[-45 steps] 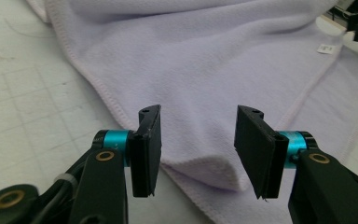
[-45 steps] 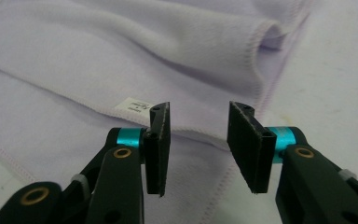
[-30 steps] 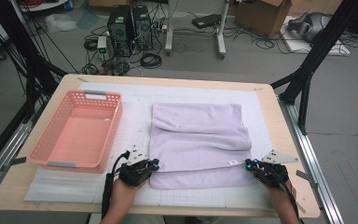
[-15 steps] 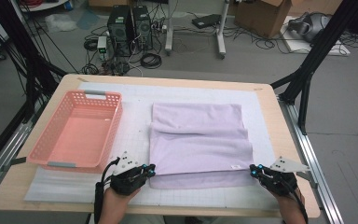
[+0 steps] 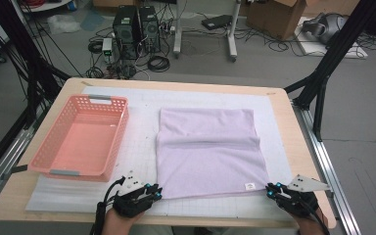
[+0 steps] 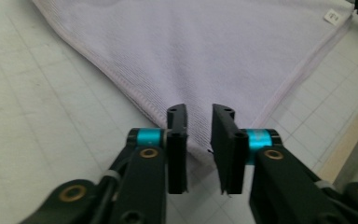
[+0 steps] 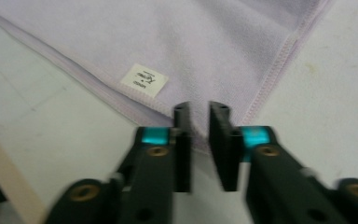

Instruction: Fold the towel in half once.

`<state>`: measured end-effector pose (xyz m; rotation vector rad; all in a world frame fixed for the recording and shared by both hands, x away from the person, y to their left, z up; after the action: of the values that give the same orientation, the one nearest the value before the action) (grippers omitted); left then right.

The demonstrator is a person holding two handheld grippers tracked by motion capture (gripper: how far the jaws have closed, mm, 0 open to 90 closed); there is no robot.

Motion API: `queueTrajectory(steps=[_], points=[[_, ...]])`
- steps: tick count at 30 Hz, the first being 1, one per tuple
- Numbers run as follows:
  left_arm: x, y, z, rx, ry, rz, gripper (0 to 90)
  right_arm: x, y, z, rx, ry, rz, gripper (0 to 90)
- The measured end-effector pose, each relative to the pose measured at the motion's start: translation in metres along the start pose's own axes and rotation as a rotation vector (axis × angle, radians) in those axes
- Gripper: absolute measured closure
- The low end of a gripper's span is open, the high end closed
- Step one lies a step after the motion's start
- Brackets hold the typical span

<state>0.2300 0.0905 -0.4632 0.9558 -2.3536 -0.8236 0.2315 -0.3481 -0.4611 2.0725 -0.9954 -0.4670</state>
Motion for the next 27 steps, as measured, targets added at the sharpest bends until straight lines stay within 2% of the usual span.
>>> queueTrajectory(steps=[2, 4, 7, 10, 12, 15, 18, 22, 25, 27], points=[[-0.004, 0.003, -0.005, 0.034, 0.019, -0.007, 63.8, 0.005, 0.008, 0.000, 0.055, -0.060, 0.005, 64.1], [-0.009, 0.002, -0.010, 0.048, 0.033, -0.019, 61.0, 0.013, 0.014, -0.002, 0.097, -0.111, 0.039, 62.0], [-0.016, -0.006, -0.014, 0.034, 0.051, -0.027, 59.2, 0.018, 0.008, -0.004, 0.089, -0.156, 0.062, 61.8], [-0.021, -0.014, -0.016, 0.013, 0.070, -0.038, 55.8, 0.018, -0.004, -0.010, 0.071, -0.174, 0.039, 61.5], [-0.024, -0.019, -0.015, -0.008, 0.082, -0.046, 53.5, 0.017, -0.014, -0.015, 0.045, -0.157, 0.044, 62.0], [-0.024, -0.020, -0.015, -0.009, 0.080, -0.052, 52.2, 0.012, -0.025, -0.013, -0.058, -0.083, 0.115, 70.0], [-0.025, -0.016, -0.016, 0.009, 0.087, -0.054, 52.1, 0.007, -0.021, -0.011, -0.070, -0.035, 0.116, 84.8], [-0.026, -0.014, -0.014, 0.012, 0.091, -0.056, 51.7, -0.002, -0.014, -0.007, -0.106, 0.013, 0.134, 86.6], [-0.025, -0.017, -0.014, 0.000, 0.095, -0.051, 50.2, -0.004, -0.010, -0.005, -0.105, -0.007, 0.101, 84.5], [-0.024, -0.019, -0.014, -0.015, 0.096, -0.050, 46.9, -0.001, -0.008, -0.007, -0.069, -0.052, 0.110, 60.8]])
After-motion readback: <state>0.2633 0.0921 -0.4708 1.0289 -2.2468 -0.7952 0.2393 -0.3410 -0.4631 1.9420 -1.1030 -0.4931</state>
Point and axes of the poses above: each handheld gripper's, and its own axes: y roughly backward along the jaws, z roughly out of its underside, x roughly to its right, the point moved 4 cm from there along -y, roughly forward along the jaws, and after that the axes turned 12 degrees about -x, right-handed, at the moved point
